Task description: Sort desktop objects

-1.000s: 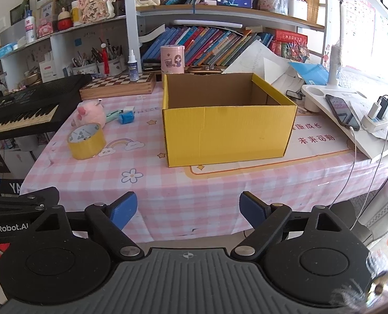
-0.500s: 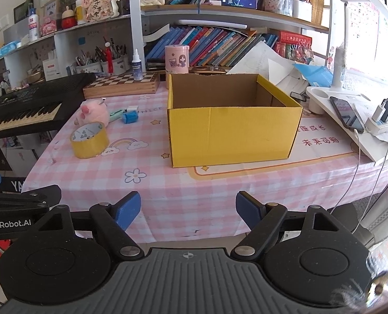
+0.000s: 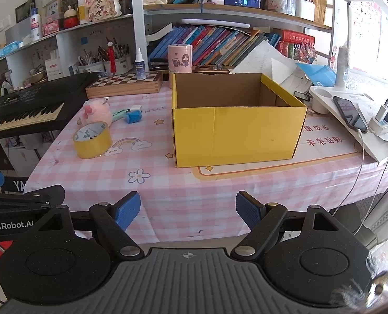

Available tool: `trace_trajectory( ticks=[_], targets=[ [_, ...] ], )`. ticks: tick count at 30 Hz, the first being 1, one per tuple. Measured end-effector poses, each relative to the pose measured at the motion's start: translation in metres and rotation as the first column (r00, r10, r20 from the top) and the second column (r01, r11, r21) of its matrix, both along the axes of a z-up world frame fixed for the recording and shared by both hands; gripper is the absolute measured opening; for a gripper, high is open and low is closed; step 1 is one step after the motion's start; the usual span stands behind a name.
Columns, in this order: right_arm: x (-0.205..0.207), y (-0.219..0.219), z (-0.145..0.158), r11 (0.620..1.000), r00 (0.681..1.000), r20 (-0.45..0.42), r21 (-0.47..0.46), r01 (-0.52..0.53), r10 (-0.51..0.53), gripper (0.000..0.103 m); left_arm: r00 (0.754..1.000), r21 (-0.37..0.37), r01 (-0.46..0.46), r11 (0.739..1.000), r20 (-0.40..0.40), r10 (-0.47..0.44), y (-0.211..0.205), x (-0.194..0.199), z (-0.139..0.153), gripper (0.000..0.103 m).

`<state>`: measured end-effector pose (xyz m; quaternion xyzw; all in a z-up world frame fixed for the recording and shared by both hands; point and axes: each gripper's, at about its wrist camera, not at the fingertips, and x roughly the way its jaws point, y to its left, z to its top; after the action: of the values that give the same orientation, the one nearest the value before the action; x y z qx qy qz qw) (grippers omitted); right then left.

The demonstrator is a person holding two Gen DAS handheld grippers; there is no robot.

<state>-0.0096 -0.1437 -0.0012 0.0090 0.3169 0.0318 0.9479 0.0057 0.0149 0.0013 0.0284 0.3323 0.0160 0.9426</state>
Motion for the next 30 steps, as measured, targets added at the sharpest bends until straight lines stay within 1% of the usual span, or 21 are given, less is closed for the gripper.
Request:
trace_trajectory(
  ticks=[21,30],
  targets=[
    [0.0027,0.0013,-0.0003,1.000,1.000,-0.002,-0.008,0.008,-0.008,0.080,1.000,0.008,0.019,1.000,-0.008,-0.019,-0.0036,0.0018,-0.0023,0.103],
    [0.0033,0.0013,-0.0007,1.000,1.000,-0.003,-0.009,0.006,-0.006,0.080,1.000,0.011,0.019,1.000,0.009,-0.019,-0.0026,0.0001,-0.0016,0.103]
  ],
)
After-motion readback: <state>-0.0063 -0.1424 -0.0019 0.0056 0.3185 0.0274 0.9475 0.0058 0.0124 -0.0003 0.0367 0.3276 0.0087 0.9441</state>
